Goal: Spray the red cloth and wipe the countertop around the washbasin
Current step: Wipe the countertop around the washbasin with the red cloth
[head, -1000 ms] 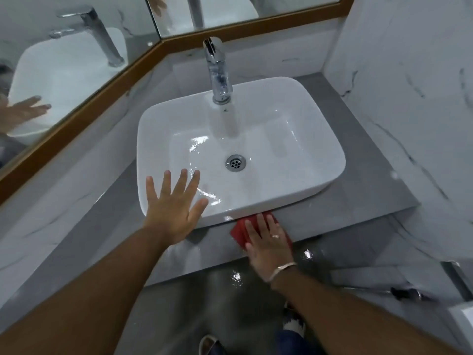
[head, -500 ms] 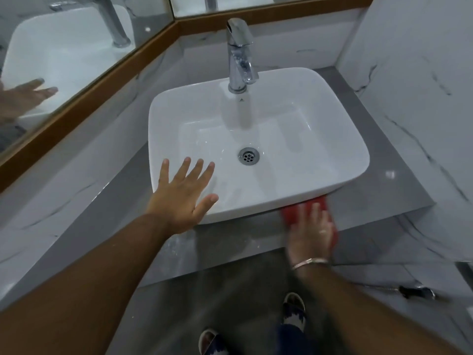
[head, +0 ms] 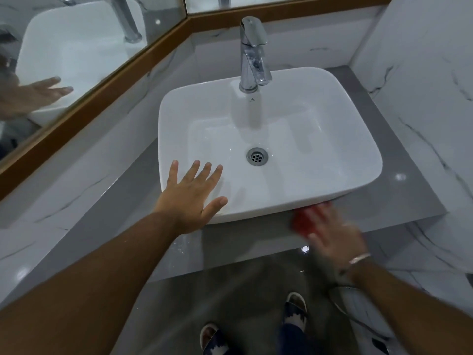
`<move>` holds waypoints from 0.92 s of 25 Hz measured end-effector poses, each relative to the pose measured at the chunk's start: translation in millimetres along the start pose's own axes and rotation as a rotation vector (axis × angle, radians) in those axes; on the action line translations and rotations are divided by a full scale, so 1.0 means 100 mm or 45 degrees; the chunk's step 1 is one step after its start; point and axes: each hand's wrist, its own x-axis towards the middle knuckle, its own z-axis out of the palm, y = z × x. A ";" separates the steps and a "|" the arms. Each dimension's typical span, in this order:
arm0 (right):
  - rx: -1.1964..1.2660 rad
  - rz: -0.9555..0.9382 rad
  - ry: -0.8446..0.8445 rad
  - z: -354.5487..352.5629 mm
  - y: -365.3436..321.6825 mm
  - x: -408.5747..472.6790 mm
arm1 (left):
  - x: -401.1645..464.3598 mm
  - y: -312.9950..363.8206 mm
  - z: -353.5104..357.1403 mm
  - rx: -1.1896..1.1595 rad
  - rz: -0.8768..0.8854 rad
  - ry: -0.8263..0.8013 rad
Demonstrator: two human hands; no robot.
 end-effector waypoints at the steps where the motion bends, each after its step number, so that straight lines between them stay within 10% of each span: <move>1: -0.001 0.184 -0.013 -0.07 0.56 0.03 | 0.01 0.01 0.00 0.006 -0.008 -0.011; 6: 0.228 1.101 0.091 -0.19 0.77 0.26 | 0.01 0.02 -0.01 -0.008 -0.023 -0.045; 12: 0.191 0.026 -0.050 0.09 -1.33 -0.05 | -0.03 -0.01 -0.01 0.020 -0.033 -0.055; 16: 0.003 -0.583 -0.133 0.06 -0.57 0.01 | -0.03 -0.02 0.01 0.008 -0.036 -0.082; 23: 0.125 0.480 -0.026 -0.24 1.66 0.14 | -0.01 -0.02 0.00 -0.026 -0.024 -0.116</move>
